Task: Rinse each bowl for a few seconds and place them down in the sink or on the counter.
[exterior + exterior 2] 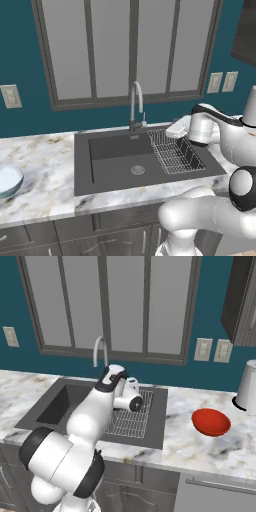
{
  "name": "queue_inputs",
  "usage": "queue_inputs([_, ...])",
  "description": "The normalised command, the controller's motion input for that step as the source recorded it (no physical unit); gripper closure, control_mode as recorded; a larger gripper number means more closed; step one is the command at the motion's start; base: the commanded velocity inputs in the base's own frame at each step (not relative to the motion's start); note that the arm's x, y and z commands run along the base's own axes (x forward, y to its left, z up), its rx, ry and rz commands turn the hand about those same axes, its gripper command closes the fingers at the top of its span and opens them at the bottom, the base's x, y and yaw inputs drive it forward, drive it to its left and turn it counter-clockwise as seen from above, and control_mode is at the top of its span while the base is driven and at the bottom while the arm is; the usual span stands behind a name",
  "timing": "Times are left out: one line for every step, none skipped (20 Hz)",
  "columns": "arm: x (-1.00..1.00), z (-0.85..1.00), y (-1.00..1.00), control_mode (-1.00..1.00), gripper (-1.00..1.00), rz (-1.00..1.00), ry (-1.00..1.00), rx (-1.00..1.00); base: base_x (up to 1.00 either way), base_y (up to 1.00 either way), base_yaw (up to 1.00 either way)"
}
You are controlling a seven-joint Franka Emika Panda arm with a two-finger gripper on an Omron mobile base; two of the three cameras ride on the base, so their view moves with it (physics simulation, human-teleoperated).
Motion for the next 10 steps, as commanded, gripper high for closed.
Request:
queue_inputs([0.13, 0.00, 0.04, -1.00, -1.00, 0.04, -0.10, 0.04, 0.00, 0.00, 0.00])
queue_inputs([0.17, -0.01, 0.08, -1.00, -1.00, 0.03, -0.10, 0.02, 0.00, 0.00, 0.00])
queue_inputs([0.18, -0.02, 0.09, -1.00, -1.00, 0.03, -0.11, 0.01, 0.00, 0.00, 0.00])
queue_inputs([0.18, -0.03, 0.06, -1.00, -1.00, 0.03, -0.11, 0.01, 0.00, 0.00, 0.00])
queue_inputs([0.23, -0.04, 0.05, -1.00, -1.00, 0.04, -0.11, 0.01, 0.00, 0.00, 0.00])
queue_inputs([0.28, -0.07, 0.05, -1.00, -1.00, 0.04, -0.10, 0.02, 0.00, 0.00, 0.00])
queue_inputs([0.31, -0.06, 0.06, -1.00, -1.00, 0.05, -0.09, 0.02, 0.00, 0.00, 0.00])
queue_inputs([0.31, -0.05, 0.07, -1.00, -1.00, 0.04, -0.09, 0.01, 0.00, 0.00, 0.00])
queue_inputs([0.30, -0.04, 0.06, -1.00, -1.00, 0.04, -0.10, 0.01, 0.00, 0.00, 0.00])
queue_inputs([0.28, -0.03, 0.06, -1.00, -1.00, 0.04, -0.10, 0.01, 0.00, 0.00, 0.00])
